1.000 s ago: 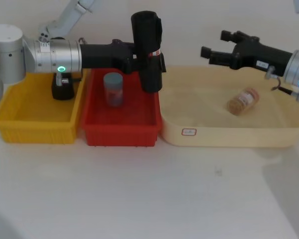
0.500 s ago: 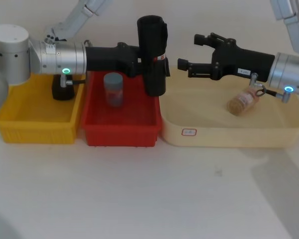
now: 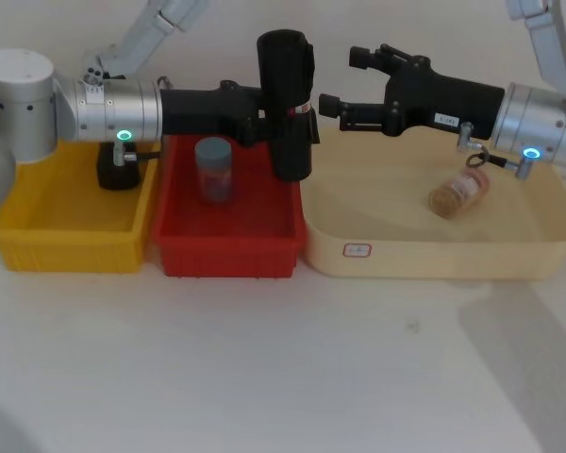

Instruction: Pick up the garbage bag with the one hand and transfer it to the other hand.

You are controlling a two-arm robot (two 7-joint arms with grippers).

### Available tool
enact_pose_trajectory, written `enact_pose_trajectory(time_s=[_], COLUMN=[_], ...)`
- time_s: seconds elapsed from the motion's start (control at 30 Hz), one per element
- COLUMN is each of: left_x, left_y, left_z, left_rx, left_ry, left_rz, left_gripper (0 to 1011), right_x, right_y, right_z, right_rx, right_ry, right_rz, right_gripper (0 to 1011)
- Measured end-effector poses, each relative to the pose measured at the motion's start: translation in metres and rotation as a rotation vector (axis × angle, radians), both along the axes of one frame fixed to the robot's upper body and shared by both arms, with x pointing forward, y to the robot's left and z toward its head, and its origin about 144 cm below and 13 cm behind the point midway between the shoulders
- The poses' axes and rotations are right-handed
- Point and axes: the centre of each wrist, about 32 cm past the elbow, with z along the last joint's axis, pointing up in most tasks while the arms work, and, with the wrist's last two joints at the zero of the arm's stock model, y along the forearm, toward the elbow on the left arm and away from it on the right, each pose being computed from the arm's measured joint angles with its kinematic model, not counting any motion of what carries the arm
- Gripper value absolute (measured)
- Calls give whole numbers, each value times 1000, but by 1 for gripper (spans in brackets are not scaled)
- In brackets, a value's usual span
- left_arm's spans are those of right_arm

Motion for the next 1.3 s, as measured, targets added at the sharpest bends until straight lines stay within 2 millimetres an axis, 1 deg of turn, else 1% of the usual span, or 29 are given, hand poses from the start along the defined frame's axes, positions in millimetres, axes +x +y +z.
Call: enact_pose_trajectory(time_s=[0.73,1.3], left_x=[5,9], left_y=[9,7], left_z=[1,-1], left_rx=[-17,-24], left_ry=[-28,-10], left_rz=[25,11], left_gripper=[411,411], right_x=[25,41], right_y=[13,24], right_z=[2,6], right_rx=[35,41], right_ry=[30,13], right_rz=[21,56], right_gripper=[1000,1001])
